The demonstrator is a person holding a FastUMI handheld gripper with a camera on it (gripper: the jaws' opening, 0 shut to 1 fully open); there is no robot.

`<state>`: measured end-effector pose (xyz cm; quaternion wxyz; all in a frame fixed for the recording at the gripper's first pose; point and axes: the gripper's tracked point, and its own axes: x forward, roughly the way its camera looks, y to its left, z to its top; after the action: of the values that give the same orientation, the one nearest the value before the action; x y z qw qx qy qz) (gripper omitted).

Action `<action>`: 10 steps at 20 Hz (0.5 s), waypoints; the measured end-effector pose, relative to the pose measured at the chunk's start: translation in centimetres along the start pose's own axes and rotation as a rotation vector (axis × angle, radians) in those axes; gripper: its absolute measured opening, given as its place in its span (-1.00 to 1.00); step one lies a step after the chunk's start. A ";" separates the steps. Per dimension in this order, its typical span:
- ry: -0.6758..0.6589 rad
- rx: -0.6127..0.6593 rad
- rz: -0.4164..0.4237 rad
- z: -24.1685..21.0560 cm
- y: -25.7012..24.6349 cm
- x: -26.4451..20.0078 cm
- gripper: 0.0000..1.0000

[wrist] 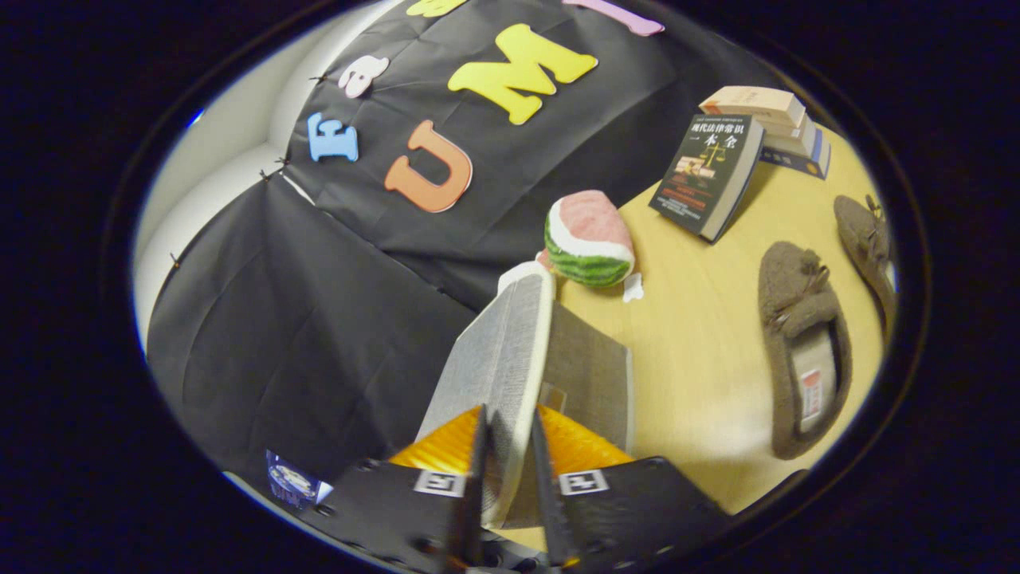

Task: Open the storage box then place both shoes into the box .Put the left shoe in first, then the right shoe, with the right side of both shoes facing outward in a uniform manner.

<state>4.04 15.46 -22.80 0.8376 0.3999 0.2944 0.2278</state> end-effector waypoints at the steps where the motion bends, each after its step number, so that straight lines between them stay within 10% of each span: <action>1: 0.017 -0.001 0.023 0.1 0.8 -0.6 -0.87; 10: 0.051 -0.257 -0.005 3.0 8.3 -1.0 -0.99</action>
<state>4.08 17.99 -14.34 0.8748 0.2824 0.2849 0.2716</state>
